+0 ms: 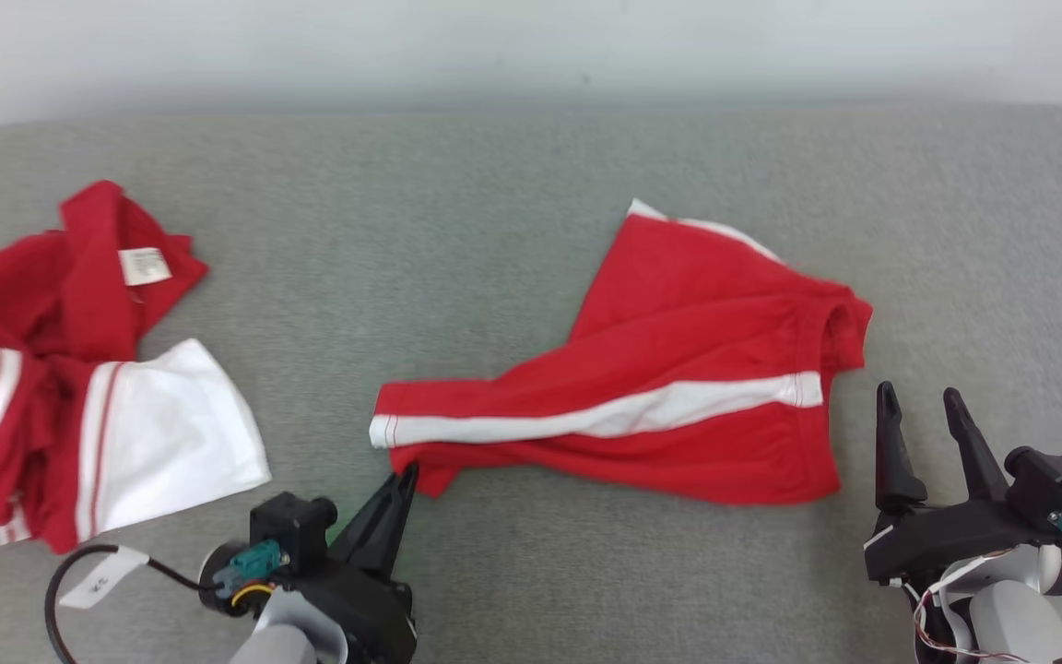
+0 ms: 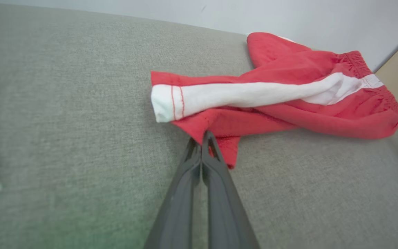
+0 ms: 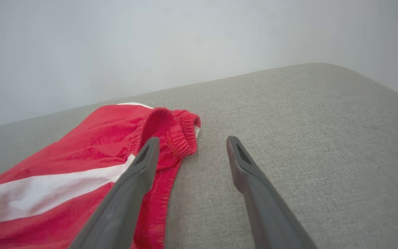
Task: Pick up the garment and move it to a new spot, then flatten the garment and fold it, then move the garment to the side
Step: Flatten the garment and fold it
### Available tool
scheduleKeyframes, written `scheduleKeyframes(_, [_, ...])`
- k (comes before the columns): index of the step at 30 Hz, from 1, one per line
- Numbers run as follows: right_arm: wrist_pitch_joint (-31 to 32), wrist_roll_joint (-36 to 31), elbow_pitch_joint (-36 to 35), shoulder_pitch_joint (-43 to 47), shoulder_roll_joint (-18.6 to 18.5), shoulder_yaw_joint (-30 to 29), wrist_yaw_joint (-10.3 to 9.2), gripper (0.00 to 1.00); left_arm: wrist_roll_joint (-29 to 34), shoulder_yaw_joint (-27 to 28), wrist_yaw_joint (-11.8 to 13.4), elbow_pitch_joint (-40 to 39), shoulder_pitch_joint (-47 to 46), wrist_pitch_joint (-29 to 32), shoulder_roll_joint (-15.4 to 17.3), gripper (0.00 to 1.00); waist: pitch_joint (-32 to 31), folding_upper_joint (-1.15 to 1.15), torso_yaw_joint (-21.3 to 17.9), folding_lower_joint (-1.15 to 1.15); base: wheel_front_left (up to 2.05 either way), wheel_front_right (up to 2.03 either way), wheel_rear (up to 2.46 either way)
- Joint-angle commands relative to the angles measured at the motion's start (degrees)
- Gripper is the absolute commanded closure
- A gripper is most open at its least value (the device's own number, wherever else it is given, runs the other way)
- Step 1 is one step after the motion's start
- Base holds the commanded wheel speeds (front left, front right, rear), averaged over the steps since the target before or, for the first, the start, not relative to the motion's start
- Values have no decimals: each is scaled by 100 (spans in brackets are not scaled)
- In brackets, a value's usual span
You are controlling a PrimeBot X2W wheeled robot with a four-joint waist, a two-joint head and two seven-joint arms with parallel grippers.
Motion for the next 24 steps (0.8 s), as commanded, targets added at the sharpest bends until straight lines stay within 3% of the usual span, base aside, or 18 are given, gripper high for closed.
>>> scheduleKeyframes(1, [-4,-3,14,118,-2,25,-4,0,-24,24,3,24,144,-8,15,100,-322,0,320,0,0,0,0])
scheduleKeyframes(5, [-4,56,91,169,-18,136,-4,0,9,130,3,71,281,-8,4,100,-434,0,378,0,0,0,0])
scheduleKeyframes(6, [-4,67,100,186,-23,181,-4,0,33,175,3,84,323,-8,1,95,-468,0,380,0,0,0,0])
scheduleKeyframes(7, [-4,81,119,212,-25,220,-4,0,71,231,3,78,351,-8,-4,55,-498,0,377,0,0,0,0])
scheduleKeyframes(8, [-4,99,134,243,-29,252,-4,0,122,323,3,61,379,-8,-8,0,-533,0,373,0,0,0,0])
scheduleKeyframes(14, [-4,141,167,387,-24,438,-4,0,486,886,93,-94,661,-8,-58,0,-744,0,357,0,0,0,0])
scheduleKeyframes(24, [-4,75,113,590,-13,642,-4,0,1029,1647,447,-671,1332,-8,-121,0,-1080,0,321,0,0,0,0])
